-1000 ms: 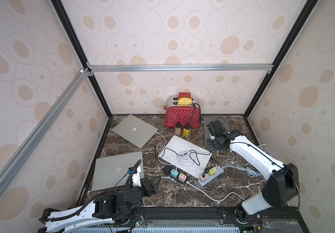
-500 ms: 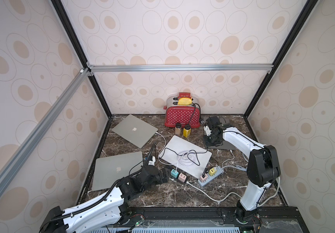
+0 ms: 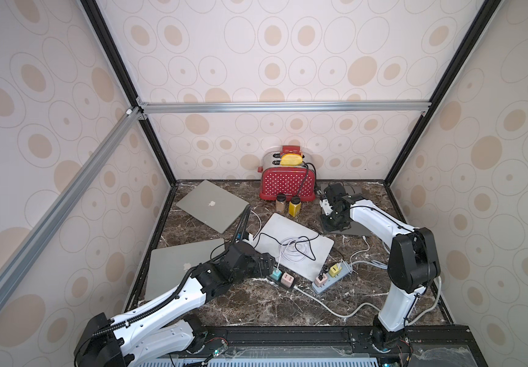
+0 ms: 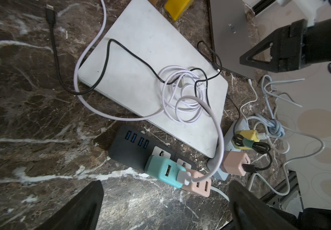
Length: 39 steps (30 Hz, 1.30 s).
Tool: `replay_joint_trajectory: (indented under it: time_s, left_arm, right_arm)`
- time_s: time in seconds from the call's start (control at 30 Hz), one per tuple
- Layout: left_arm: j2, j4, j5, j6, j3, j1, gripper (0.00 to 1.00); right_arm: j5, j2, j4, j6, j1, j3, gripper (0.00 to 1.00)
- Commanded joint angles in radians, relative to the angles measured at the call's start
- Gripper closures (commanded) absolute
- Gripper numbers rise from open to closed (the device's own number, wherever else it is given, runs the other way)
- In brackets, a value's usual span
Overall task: Unplug the laptop charger
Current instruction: Remove the plug from the socket.
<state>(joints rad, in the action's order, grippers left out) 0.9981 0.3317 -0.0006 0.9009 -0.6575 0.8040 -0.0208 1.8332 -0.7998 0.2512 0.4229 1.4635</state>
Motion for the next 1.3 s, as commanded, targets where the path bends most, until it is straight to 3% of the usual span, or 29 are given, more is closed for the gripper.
replay_joint_trajectory:
  time_s: [0.0, 0.17, 0.3, 0.4, 0.5, 0.83, 1.27]
  left_arm:
    - [-0.011, 0.077, 0.009, -0.052, -0.036, -0.012, 0.01]
    - [0.024, 0.031, 0.102, -0.056, 0.024, -0.085, 0.01]
    - [0.057, -0.019, 0.154, -0.072, 0.067, -0.134, 0.01]
    - [0.112, -0.012, 0.151, -0.103, 0.047, -0.136, 0.01]
    - [0.172, -0.003, 0.155, -0.122, 0.027, -0.138, 0.01]
    - [0.270, -0.072, 0.201, -0.124, 0.024, -0.163, 0.01]
    - [0.313, -0.071, 0.214, -0.139, -0.001, -0.164, 0.01]
  right_arm:
    - [-0.009, -0.040, -0.054, -0.014, 0.000, 0.003, 0.68]
    - [0.074, -0.266, 0.010, -0.041, 0.072, -0.084, 0.61]
    - [0.128, -0.432, 0.069, -0.070, 0.237, -0.218, 0.59]
    - [0.235, -0.531, 0.252, 0.011, 0.351, -0.412, 0.59]
    - [0.292, -0.602, 0.502, 0.130, 0.381, -0.617, 0.54]
    - [0.175, -0.492, 0.621, 0.085, 0.599, -0.677, 0.51]
    - [0.085, -0.418, 0.549, 0.042, 0.619, -0.640, 0.52]
